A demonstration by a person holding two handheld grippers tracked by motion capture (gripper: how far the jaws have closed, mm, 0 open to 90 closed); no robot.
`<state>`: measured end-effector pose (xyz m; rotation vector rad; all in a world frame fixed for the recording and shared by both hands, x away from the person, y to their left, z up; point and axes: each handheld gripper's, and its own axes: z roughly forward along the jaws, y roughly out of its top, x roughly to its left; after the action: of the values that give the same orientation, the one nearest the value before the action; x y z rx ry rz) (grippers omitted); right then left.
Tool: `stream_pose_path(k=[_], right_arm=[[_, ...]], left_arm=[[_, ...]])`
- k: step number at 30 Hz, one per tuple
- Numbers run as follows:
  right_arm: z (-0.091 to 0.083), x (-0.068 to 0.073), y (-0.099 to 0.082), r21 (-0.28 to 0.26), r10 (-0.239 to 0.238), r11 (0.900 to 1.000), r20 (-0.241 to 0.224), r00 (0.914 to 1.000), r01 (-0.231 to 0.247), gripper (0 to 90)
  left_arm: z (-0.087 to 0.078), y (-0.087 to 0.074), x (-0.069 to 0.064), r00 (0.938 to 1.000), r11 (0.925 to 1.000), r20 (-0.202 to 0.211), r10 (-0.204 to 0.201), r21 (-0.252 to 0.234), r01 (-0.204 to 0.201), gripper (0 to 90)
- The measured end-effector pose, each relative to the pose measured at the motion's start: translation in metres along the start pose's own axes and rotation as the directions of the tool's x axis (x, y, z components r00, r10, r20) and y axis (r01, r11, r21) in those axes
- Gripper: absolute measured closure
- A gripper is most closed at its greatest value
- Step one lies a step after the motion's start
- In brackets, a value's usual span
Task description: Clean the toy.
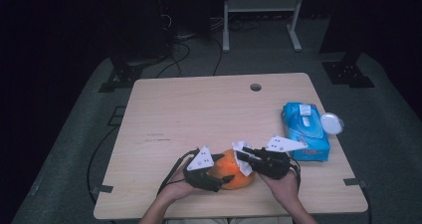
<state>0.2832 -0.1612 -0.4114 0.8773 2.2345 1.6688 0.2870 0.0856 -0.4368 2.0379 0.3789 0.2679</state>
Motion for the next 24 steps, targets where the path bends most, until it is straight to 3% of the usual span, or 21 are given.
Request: stream_pose_path(k=[1, 3, 5, 6, 7, 10, 16, 19, 21, 23, 24], right_arm=[[0.002, 0.001, 0.000, 0.008, -0.016, 0.9998, 0.008, 0.9998, 0.016, 75.2], [0.002, -0.006, -0.003, 0.017, 0.011, 0.9998, 0.012, 0.9999, -0.012, 75.0], [0.000, -0.018, -0.009, 0.023, 0.037, 0.9990, 0.037, 0.9986, -0.038, 74.6], [-0.001, -0.021, -0.011, 0.023, 0.047, 0.9986, 0.043, 0.9980, -0.048, 74.6], [-0.003, -0.024, -0.012, 0.026, 0.053, 0.9982, 0.054, 0.9971, -0.055, 74.7], [-0.004, -0.022, -0.009, 0.018, 0.055, 0.9983, 0.057, 0.9969, -0.056, 74.7], [-0.008, 0.009, 0.005, -0.034, -0.056, 0.9978, 0.013, 0.9984, 0.056, 74.8], [-0.004, 0.013, 0.003, -0.009, -0.084, 0.9965, 0.018, 0.9963, 0.084, 75.0], [-0.005, 0.004, 0.001, -0.014, -0.041, 0.9991, 0.012, 0.9991, 0.041, 74.9], [-0.006, -0.004, -0.003, 0.000, -0.041, 0.9992, 0.035, 0.9985, 0.041, 74.9], [-0.007, -0.007, -0.006, 0.004, -0.037, 0.9993, 0.047, 0.9982, 0.037, 74.9]], left_arm=[[-0.001, 0.000, 0.000, 1.0000, 1.0000, 0.004, -0.006, -0.001, 0.006, 30.5], [-0.004, -0.001, 0.003, 0.9993, 0.9996, 0.033, -0.018, -0.022, 0.018, 30.7], [-0.008, -0.004, 0.008, 0.9946, 0.9972, 0.090, -0.052, -0.050, 0.057, 28.1], [-0.009, -0.006, 0.011, 0.9890, 0.9944, 0.127, -0.075, -0.064, 0.084, 25.7], [-0.010, -0.007, 0.012, 0.9875, 0.9938, 0.136, -0.079, -0.067, 0.089, 22.6], [-0.003, -0.010, 0.008, 0.9957, 0.9967, 0.081, -0.044, -0.064, 0.049, 21.3], [-0.001, -0.001, 0.000, 0.9987, 0.9937, -0.018, -0.047, -0.103, 0.045, 35.8], [-0.005, 0.004, -0.002, 0.9981, 0.9924, -0.017, -0.059, -0.109, 0.057, 41.7], [-0.006, 0.003, -0.001, 0.9960, 0.9881, 0.020, -0.088, -0.125, 0.089, 41.1], [-0.007, 0.001, 0.003, 0.9937, 0.9818, 0.041, -0.104, -0.155, 0.109, 34.8], [-0.008, 0.001, 0.005, 0.9929, 0.9805, 0.033, -0.114, -0.157, 0.118, 28.7]])
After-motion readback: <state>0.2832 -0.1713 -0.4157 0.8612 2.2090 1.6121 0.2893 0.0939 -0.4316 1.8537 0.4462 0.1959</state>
